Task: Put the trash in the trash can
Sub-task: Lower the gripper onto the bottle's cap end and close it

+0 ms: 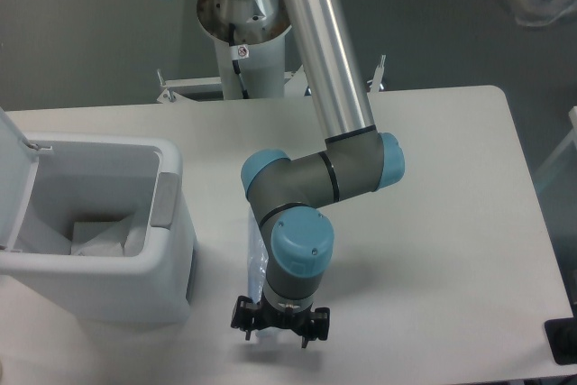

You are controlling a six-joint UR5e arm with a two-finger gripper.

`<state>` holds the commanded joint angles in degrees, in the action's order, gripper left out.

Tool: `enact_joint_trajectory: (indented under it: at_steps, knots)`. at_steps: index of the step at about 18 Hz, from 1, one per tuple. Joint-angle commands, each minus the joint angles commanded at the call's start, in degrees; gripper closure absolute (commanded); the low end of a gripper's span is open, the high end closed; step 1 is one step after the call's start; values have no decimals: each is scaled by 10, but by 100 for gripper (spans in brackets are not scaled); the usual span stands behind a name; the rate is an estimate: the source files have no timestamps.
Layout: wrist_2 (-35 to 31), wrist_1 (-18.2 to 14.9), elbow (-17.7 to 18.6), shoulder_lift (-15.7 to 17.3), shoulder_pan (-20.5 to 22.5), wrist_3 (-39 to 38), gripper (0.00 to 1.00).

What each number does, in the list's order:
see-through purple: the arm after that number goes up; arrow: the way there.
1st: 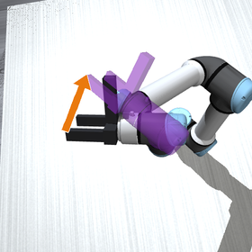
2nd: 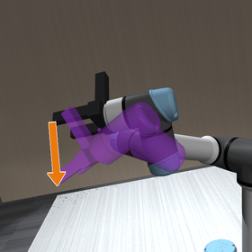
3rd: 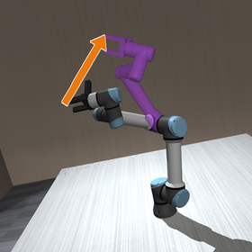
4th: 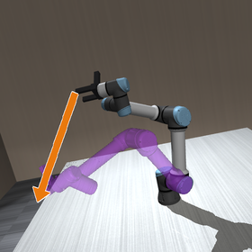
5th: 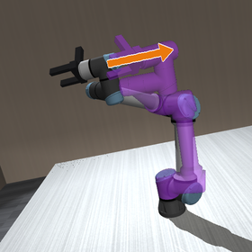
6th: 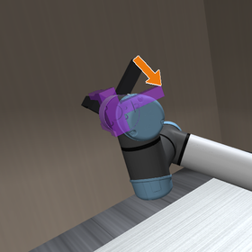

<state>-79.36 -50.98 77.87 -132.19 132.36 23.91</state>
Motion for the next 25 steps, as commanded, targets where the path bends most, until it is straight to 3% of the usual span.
enact_joint_trajectory:
  at_steps: [4, 9, 13, 19, 21, 22, 25]
  knots:
    - [-1, 0, 10, 0, 0, 0, 10]
    - [-8, 1, 11, -1, -1, 0, 12]
    - [-8, 1, 11, -1, -1, -1, 29]
    - [-8, 1, 11, -1, -3, -1, 46]
    - [-8, 1, 11, -1, -3, -1, 48]
    - [-8, 0, 11, -1, -3, -2, 55]
    - [-8, 0, 15, 1, -4, -2, 62]
